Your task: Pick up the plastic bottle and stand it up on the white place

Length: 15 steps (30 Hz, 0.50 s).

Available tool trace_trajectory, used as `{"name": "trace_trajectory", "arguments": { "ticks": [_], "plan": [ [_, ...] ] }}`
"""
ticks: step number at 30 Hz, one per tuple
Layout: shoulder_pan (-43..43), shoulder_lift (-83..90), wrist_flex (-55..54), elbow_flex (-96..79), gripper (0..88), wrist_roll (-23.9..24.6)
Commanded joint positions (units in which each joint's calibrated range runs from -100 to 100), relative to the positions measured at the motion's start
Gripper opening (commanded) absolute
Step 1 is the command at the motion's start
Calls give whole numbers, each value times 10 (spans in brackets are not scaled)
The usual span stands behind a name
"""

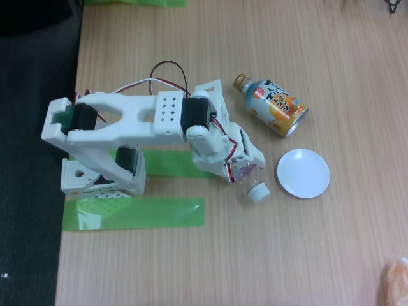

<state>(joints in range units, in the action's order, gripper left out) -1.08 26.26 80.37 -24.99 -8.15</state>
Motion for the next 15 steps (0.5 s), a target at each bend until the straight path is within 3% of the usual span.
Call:
{"name": "trace_trajectory", "arguments": {
  "ticks": [1,15],
  "plan": [
    [15,0,-5,-13,255,3],
    [34,-1,-82,-87,255,-1]
  ]
}}
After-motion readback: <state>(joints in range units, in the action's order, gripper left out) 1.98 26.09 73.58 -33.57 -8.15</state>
